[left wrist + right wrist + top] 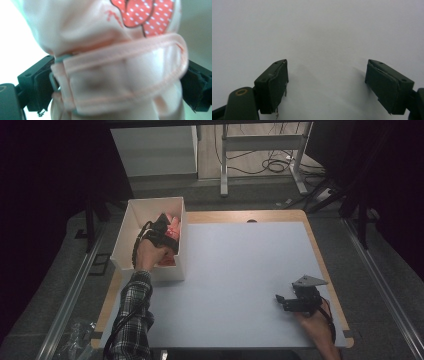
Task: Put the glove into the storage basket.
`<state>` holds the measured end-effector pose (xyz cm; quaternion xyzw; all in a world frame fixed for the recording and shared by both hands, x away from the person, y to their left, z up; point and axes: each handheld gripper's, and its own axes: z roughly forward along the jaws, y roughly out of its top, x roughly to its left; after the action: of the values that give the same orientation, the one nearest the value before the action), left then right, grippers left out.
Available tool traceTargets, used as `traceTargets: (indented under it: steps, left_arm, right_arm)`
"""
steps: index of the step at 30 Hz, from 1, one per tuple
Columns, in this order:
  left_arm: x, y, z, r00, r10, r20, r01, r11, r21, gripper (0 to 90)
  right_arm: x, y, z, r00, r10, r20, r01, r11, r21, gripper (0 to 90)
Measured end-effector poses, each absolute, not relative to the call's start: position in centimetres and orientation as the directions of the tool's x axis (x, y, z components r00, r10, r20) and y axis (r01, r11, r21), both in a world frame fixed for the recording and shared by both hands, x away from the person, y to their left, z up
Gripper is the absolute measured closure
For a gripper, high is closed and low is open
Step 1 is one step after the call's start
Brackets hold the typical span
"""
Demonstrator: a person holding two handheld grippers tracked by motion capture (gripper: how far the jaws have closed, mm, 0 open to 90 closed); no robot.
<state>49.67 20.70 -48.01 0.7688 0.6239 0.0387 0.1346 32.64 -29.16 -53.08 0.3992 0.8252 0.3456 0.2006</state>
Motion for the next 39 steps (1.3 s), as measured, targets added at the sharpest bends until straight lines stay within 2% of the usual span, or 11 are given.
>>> traceTargets:
  steps: [11,39]
  left_arm:
    - [47.9,21.4,-46.8,0.245,0.962,-0.123,0.915,-0.188,0.357,4.9]
    - [41.7,22.8,-43.0,0.366,0.929,-0.057,0.766,-0.266,0.585,4.3]
  right_arm:
    - [32.6,-29.2,-53.1,-0.601,0.798,-0.055,0.52,0.442,0.731,18.8]
    - [32.6,-29.1,-53.1,-0.6,0.798,-0.057,0.52,0.443,0.73,18.7]
